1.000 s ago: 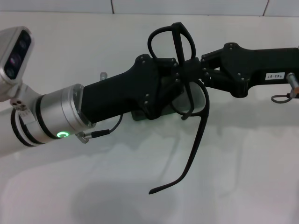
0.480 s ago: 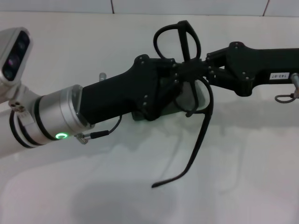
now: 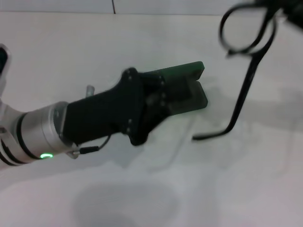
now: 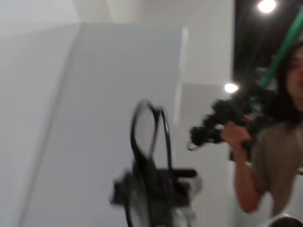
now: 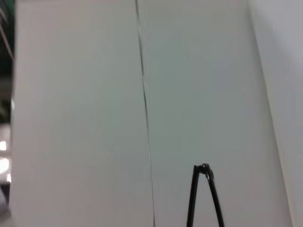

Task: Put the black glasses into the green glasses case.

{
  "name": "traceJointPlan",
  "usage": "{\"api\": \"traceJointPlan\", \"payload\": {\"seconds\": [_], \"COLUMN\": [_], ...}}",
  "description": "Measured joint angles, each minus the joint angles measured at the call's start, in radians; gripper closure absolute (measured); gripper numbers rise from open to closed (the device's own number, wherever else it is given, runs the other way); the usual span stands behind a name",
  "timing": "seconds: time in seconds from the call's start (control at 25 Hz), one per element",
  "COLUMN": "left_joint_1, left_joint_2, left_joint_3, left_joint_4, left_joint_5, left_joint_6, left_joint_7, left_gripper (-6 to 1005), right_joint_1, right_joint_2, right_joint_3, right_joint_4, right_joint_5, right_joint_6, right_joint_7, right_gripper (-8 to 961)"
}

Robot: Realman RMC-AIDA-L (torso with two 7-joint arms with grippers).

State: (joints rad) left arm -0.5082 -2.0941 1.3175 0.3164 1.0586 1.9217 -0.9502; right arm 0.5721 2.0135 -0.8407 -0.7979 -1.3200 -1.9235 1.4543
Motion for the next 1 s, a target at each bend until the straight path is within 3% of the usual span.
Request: {"api": "traceJointPlan", "payload": {"seconds": [0.16,0.36,0.56,1.0], "left_joint_1": [-0.032,-0.078,-0.062,-0.009], "left_joint_2": [0.0,-0.007,-0.01,-0.005], "left_joint_3": [0.081,0.187,0.22,0.213], "left_joint_4": [0.016,0.04,0.034,0.008], "left_joint_5": [0.038,0.022,-0.083,-0.19], "left_joint_6": [0.034,0.036,0.038,0.026], "left_joint_7": [0.043,0.063,0.096,0.097], "left_gripper": [969,969,969,968], "right_joint_1": [-0.011,0.051,0.107,0.113], "right_joint_2": [0.006,0.006,0.007,0.01], "right_joint_3": [-0.002,-0.052,-0.211,-0.398], "right_joint_4": [0.005,0.116,0.244,0.256], "right_joint_5": [0.15,0.162,0.161,0.162], "right_joint_6": [0.015,0.104,0.185,0.296], "right_joint_7": [-0.007,-0.052,-0.127,-0.147], "right_gripper": [898,897,898,898]}}
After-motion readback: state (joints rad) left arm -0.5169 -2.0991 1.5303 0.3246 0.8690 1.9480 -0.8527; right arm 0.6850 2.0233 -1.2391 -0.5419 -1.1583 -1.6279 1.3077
